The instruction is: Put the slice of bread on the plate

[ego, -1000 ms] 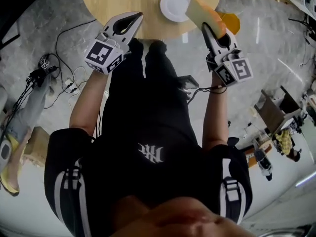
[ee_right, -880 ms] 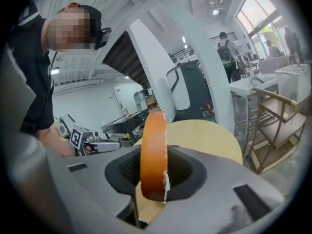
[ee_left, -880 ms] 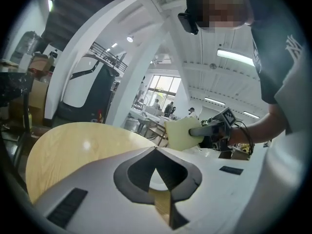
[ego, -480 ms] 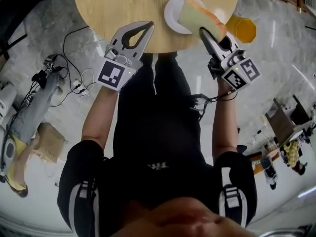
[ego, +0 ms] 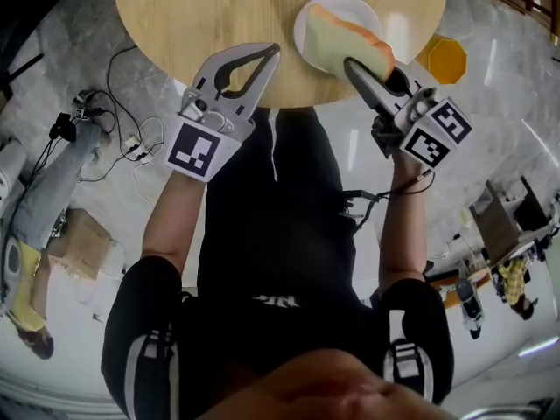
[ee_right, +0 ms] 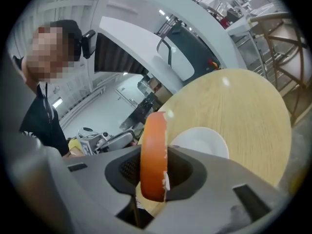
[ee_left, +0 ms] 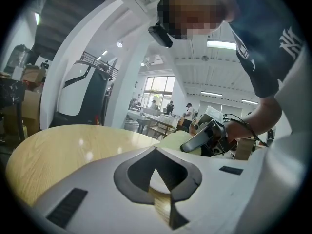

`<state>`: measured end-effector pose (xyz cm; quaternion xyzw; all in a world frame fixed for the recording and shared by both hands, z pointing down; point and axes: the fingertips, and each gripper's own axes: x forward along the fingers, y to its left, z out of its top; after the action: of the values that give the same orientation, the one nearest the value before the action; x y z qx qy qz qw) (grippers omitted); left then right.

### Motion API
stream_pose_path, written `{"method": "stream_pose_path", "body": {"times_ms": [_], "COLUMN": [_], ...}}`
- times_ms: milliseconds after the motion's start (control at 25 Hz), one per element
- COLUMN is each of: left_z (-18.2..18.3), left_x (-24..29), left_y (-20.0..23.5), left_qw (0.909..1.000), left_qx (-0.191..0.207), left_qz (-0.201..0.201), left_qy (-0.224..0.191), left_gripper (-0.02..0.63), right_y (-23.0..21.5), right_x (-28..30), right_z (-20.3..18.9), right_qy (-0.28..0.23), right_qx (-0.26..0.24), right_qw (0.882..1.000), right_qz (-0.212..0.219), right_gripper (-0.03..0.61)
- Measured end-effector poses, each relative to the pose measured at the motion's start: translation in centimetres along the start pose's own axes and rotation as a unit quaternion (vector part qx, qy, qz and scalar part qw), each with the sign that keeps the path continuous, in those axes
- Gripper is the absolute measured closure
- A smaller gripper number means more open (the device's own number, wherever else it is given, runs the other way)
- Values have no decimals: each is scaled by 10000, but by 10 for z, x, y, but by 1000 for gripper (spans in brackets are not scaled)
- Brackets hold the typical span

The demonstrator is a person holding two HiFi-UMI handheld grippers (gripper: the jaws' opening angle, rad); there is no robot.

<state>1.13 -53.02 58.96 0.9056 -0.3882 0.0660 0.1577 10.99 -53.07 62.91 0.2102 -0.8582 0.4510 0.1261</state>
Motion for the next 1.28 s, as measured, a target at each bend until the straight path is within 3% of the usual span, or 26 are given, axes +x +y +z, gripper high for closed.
{"method": "stream_pose_path", "body": {"times_ms": [360,1040,1280], "left_z": [-2,-6,-7], "left_x": [2,1,0], "left_y": [-3,-5,-5], "left_qw": [10000,9999,9999], "left_qx": [31,63,33], "left_qz": [-51,-119,-116], "left_qy": [-65,7,33], "left_gripper": [601,601,601], "right_y": [-12,-29,-32], "right_x": [7,11,11], "right_z": [-7,-8,-10], "right_qy": [343,671,767], "right_qx": [145,-465,-494], "right_qw": [9993,9950,9937], "right_qz": [-31,-567,-652], "right_gripper": [480,457,411]}}
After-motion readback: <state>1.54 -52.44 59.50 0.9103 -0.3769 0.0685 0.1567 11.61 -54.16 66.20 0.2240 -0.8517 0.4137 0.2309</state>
